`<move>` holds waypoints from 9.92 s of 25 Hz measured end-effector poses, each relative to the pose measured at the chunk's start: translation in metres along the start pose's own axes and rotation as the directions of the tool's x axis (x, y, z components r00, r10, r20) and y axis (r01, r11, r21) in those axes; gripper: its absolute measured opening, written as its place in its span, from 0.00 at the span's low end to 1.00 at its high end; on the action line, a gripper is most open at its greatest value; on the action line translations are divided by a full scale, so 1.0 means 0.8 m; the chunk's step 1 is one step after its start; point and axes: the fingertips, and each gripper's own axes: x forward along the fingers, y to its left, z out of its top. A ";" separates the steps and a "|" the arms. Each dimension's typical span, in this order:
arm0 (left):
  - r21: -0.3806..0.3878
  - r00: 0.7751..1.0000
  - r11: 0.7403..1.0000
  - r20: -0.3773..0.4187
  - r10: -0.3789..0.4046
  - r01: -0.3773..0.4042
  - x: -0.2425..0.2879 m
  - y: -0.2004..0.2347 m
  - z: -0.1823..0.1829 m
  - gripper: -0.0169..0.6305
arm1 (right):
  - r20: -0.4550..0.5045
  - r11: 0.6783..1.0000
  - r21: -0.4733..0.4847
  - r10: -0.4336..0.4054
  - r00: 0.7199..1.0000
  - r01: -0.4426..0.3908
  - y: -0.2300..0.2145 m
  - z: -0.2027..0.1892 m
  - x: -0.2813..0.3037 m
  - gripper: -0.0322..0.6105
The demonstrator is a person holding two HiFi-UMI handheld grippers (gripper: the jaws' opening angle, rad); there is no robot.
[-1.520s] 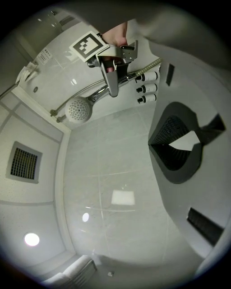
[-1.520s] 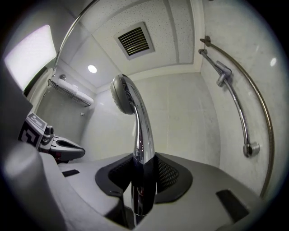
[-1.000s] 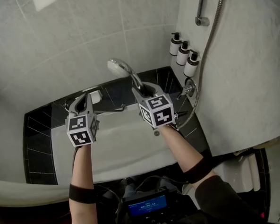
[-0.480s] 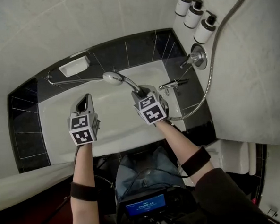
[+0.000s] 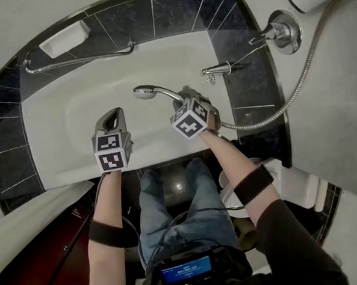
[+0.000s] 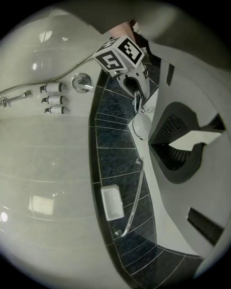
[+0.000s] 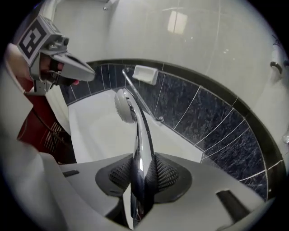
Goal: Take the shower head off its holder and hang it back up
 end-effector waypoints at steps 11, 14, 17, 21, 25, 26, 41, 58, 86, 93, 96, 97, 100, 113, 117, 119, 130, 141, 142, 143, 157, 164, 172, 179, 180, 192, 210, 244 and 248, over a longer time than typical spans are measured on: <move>-0.028 0.986 0.992 -0.114 -0.122 0.119 0.157 -0.066 -0.139 0.03 | -0.303 0.972 -0.229 -0.021 0.953 -0.051 -0.004 -0.165 0.145 0.25; -0.020 0.978 0.988 -0.140 -0.153 0.151 0.199 -0.083 -0.167 0.03 | -0.350 0.957 -0.281 -0.038 0.936 -0.067 -0.018 -0.194 0.177 0.25; -0.026 0.972 0.985 -0.157 -0.175 0.173 0.235 -0.098 -0.192 0.03 | -0.399 0.943 -0.321 -0.052 0.915 -0.086 -0.034 -0.224 0.206 0.25; -0.029 0.965 0.980 -0.173 -0.199 0.197 0.277 -0.114 -0.215 0.03 | -0.454 0.918 -0.387 -0.104 0.885 -0.090 -0.069 -0.261 0.237 0.25; -0.033 0.958 0.975 -0.184 -0.222 0.219 0.311 -0.129 -0.231 0.03 | -0.516 0.869 -0.479 -0.166 0.840 -0.122 -0.104 -0.303 0.253 0.25; -0.034 0.956 0.974 -0.184 -0.227 0.225 0.318 -0.133 -0.233 0.03 | -0.533 0.853 -0.504 -0.182 0.826 -0.137 -0.113 -0.314 0.255 0.25; -0.052 0.949 0.968 -0.195 -0.249 0.244 0.355 -0.139 -0.259 0.03 | -0.552 0.617 -0.752 -0.397 0.734 -0.232 -0.204 -0.397 0.272 0.33; -0.041 0.955 0.974 -0.193 -0.226 0.223 0.291 -0.123 -0.218 0.03 | -0.420 0.652 -0.746 -0.306 0.854 -0.134 -0.151 -0.308 0.238 0.56; -0.010 0.998 1.000 0.063 0.016 -0.015 -0.131 -0.004 0.058 0.03 | 0.192 0.887 0.451 -0.201 0.961 0.095 -0.090 -0.029 -0.214 0.09; -0.038 0.985 0.995 0.146 0.094 -0.090 -0.193 0.028 0.100 0.03 | 0.273 0.855 0.516 -0.228 0.934 0.058 -0.106 -0.020 -0.282 0.09; -0.057 0.978 0.993 0.177 0.112 -0.104 -0.216 0.039 0.117 0.03 | 0.302 0.842 0.536 -0.256 0.919 0.058 -0.118 -0.020 -0.307 0.09; -0.063 0.975 0.993 0.188 0.114 -0.104 -0.223 0.040 0.123 0.03 | 0.311 0.840 0.540 -0.265 0.913 0.060 -0.121 -0.020 -0.315 0.09; -0.072 0.964 0.990 0.227 0.135 -0.122 -0.236 0.053 0.124 0.03 | 0.331 0.840 0.538 -0.280 0.901 0.064 -0.125 -0.020 -0.333 0.09; -0.059 0.956 0.991 0.259 0.135 -0.124 -0.261 0.050 0.122 0.03 | 0.321 0.846 0.528 -0.277 0.906 0.072 -0.115 -0.041 -0.334 0.09; -0.011 0.964 0.993 0.239 0.115 -0.116 -0.249 0.042 0.116 0.03 | 0.303 0.835 0.546 -0.277 0.912 0.072 -0.112 -0.053 -0.334 0.09; 0.007 0.968 0.995 0.230 0.099 -0.103 -0.240 0.036 0.115 0.03 | 0.296 0.829 0.554 -0.276 0.914 0.071 -0.110 -0.060 -0.333 0.09; 0.180 0.987 0.975 0.061 -0.146 0.132 -0.150 -0.089 0.114 0.12 | 0.232 0.776 0.625 -0.285 0.930 0.082 -0.108 -0.123 -0.311 0.09; 0.362 0.920 0.846 -0.167 -0.355 0.392 0.030 -0.225 0.042 0.46 | 0.136 0.660 0.744 -0.302 0.944 0.104 -0.095 -0.220 -0.221 0.09; 0.378 0.915 0.833 -0.178 -0.363 0.404 0.051 -0.238 0.033 0.49 | 0.132 0.651 0.752 -0.300 0.945 0.102 -0.097 -0.230 -0.207 0.09; 0.390 0.910 0.822 -0.186 -0.371 0.415 0.071 -0.250 0.025 0.52 | 0.128 0.643 0.759 -0.299 0.946 0.101 -0.098 -0.240 -0.192 0.09; 0.363 0.858 0.778 -0.252 -0.447 0.513 0.354 -0.380 -0.118 0.62 | 0.097 0.595 0.799 -0.272 0.957 0.089 -0.099 -0.377 0.013 0.09; 0.297 0.862 0.812 -0.232 -0.450 0.503 0.460 -0.409 -0.158 0.62 | 0.116 0.595 0.801 -0.270 0.956 0.071 -0.101 -0.411 0.070 0.09; 0.261 0.891 0.853 -0.175 -0.418 0.452 0.539 -0.417 -0.181 0.62 | 0.130 0.625 0.778 -0.267 0.955 0.069 -0.104 -0.431 0.108 0.09; 0.254 0.886 0.849 -0.131 -0.445 0.464 0.579 -0.435 -0.176 0.62 | 0.104 0.607 0.790 -0.277 0.955 0.090 -0.122 -0.446 0.135 0.09; 0.252 0.883 0.846 -0.126 -0.453 0.470 0.582 -0.440 -0.176 0.62 | 0.106 0.606 0.791 -0.277 0.955 0.088 -0.123 -0.446 0.137 0.09; 0.247 0.882 0.847 -0.105 -0.460 0.471 0.611 -0.457 -0.186 0.28 | 0.102 0.604 0.793 -0.263 0.959 0.081 -0.115 -0.463 0.152 0.09; 0.280 0.902 0.859 -0.073 -0.426 0.429 0.575 -0.417 -0.197 0.20 | 0.108 0.617 0.785 -0.223 0.969 0.054 -0.087 -0.456 0.151 0.09; 0.178 0.973 0.958 -0.020 0.230 -0.223 -0.064 0.057 -0.074 0.19 | 0.423 0.902 0.346 0.096 0.901 -0.259 0.078 0.050 -0.172 0.09; 0.225 0.950 0.924 0.042 0.309 -0.311 -0.136 0.083 -0.022 0.19 | 0.465 0.918 0.298 0.100 0.880 -0.261 0.078 0.092 -0.218 0.09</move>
